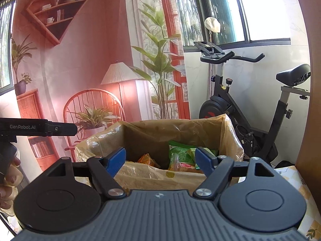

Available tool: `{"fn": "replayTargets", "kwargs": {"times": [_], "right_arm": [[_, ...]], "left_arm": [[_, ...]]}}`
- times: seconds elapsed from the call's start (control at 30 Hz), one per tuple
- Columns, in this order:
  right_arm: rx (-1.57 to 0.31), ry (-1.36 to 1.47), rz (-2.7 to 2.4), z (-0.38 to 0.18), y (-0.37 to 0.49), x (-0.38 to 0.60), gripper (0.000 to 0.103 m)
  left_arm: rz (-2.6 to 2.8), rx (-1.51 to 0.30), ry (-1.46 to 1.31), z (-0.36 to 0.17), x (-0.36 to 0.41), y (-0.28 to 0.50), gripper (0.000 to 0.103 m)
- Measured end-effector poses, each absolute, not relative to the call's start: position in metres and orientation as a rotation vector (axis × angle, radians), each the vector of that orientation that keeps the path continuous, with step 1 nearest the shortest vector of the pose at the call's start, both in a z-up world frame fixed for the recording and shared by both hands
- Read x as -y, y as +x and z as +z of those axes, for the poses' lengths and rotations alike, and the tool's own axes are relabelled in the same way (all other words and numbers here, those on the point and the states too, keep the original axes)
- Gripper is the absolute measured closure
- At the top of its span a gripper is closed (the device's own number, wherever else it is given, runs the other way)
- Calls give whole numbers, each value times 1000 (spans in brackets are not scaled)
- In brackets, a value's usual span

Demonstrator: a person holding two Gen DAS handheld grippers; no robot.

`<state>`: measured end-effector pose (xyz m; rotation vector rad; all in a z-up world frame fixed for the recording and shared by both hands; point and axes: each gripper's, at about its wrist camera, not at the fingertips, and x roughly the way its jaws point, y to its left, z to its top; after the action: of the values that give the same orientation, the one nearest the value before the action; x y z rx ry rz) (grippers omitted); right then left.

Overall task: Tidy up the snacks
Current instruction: 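Move both open tools back down to the packets beside the box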

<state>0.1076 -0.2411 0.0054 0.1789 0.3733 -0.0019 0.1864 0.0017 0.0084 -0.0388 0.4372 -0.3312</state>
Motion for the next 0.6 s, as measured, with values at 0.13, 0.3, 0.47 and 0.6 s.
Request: {"fn": "replayTargets", "kwargs": {"times": [0.13, 0.3, 0.47, 0.6], "right_arm": [[-370, 192, -9, -9, 89, 235, 24], [-411, 205, -11, -38, 70, 225, 24], [-524, 240, -18, -83, 70, 218, 24], [-601, 244, -22, -120, 80, 210, 24]], "left_arm": [[-327, -459, -25, -12, -20, 177, 10], [-285, -525, 91, -36, -48, 181, 12], [-251, -541, 101, -40, -87, 186, 12], [-242, -546, 97, -44, -94, 187, 13]]}}
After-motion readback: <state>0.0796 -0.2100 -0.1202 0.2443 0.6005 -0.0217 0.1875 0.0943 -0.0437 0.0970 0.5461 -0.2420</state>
